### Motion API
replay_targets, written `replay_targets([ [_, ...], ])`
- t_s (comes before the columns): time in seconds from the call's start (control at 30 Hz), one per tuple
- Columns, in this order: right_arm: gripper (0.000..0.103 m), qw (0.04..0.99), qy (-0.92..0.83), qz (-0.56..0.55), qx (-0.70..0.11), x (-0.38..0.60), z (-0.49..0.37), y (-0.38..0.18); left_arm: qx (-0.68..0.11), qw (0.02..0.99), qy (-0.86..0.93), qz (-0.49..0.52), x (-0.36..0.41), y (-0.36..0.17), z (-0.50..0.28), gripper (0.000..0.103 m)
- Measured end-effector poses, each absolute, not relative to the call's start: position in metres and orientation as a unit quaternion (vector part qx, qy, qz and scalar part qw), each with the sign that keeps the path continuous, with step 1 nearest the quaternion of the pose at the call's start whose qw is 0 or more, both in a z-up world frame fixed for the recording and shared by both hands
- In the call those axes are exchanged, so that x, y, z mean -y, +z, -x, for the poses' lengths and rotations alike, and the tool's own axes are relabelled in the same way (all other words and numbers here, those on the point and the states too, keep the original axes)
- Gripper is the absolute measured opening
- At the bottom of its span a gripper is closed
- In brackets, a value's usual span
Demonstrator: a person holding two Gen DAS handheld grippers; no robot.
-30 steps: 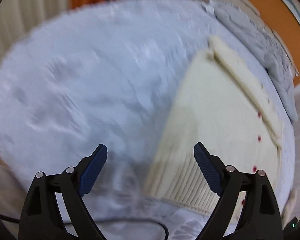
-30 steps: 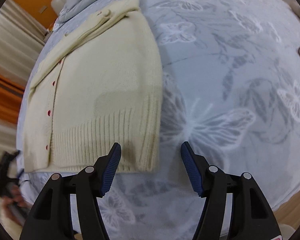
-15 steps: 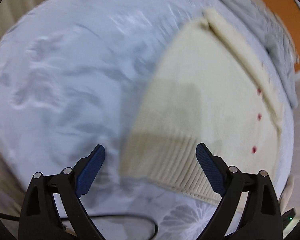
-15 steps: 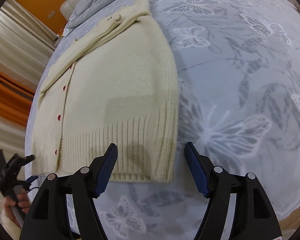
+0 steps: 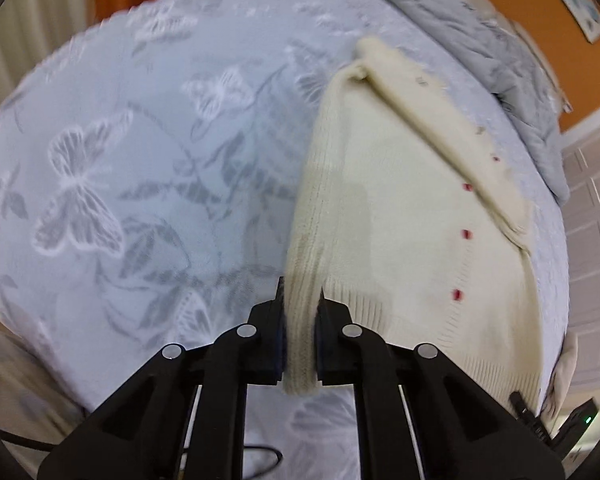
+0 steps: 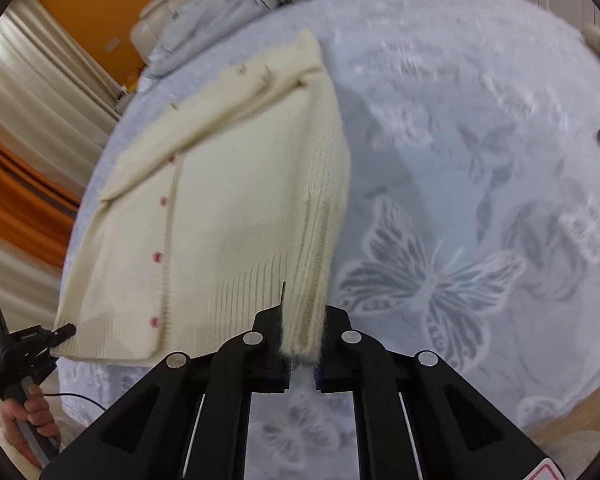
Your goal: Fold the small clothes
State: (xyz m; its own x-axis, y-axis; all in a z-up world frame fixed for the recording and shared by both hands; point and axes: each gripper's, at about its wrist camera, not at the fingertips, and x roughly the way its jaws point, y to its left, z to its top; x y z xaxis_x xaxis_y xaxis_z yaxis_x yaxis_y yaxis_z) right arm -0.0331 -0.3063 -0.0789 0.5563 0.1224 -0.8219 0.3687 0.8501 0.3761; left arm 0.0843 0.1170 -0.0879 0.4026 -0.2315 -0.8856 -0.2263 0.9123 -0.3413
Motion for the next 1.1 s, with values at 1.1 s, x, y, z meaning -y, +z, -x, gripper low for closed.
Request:
replay_targets([
  [1.1,0.023,0.886,-0.026,-0.295,-0.357,0.365,0.012,0.05,-0.448,0.876,-0.108,0.144,-0.093,0.058,-0.121,0.019],
])
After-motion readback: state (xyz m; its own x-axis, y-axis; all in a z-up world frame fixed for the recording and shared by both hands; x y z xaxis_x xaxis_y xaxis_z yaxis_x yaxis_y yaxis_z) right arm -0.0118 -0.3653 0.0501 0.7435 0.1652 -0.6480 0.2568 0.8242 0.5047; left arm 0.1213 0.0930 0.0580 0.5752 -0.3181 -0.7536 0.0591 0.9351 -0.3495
